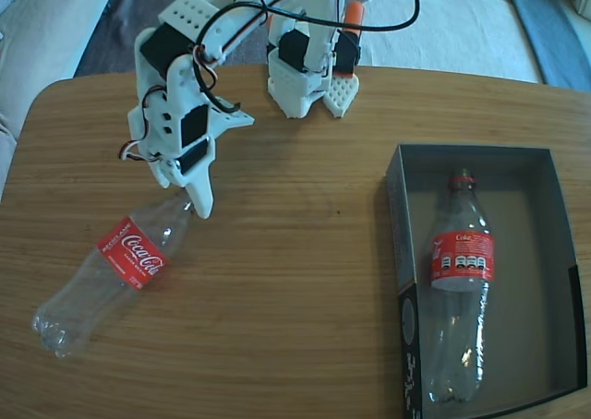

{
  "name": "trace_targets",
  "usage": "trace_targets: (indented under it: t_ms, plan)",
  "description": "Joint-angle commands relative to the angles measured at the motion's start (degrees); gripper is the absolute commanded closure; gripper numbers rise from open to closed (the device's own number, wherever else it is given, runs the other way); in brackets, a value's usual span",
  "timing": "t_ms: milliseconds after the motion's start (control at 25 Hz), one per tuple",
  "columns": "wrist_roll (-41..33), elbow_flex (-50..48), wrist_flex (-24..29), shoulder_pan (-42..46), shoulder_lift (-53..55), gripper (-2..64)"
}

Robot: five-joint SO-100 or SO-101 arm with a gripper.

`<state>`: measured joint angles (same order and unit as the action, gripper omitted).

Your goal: Grasp the bottles and put them in the box.

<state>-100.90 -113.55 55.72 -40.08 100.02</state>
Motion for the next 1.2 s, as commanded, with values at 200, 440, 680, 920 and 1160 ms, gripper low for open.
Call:
trace_targets:
  t_ms: [200,440,680,920,1160]
  plan:
    - [-0.2,-1.7,-3.1,-0.3,1.5,29.4]
    - [-0.2,-3.5,-5.7,-0.9,1.2,29.4]
    - [0.3,-1.3,-6.5,-1.1,-3.9,29.4]
    - [-0.1,-0.7,-9.4,-1.9,-6.9,29.4]
    - [-0.2,-0.3,-12.5,-2.2,-8.2,29.4]
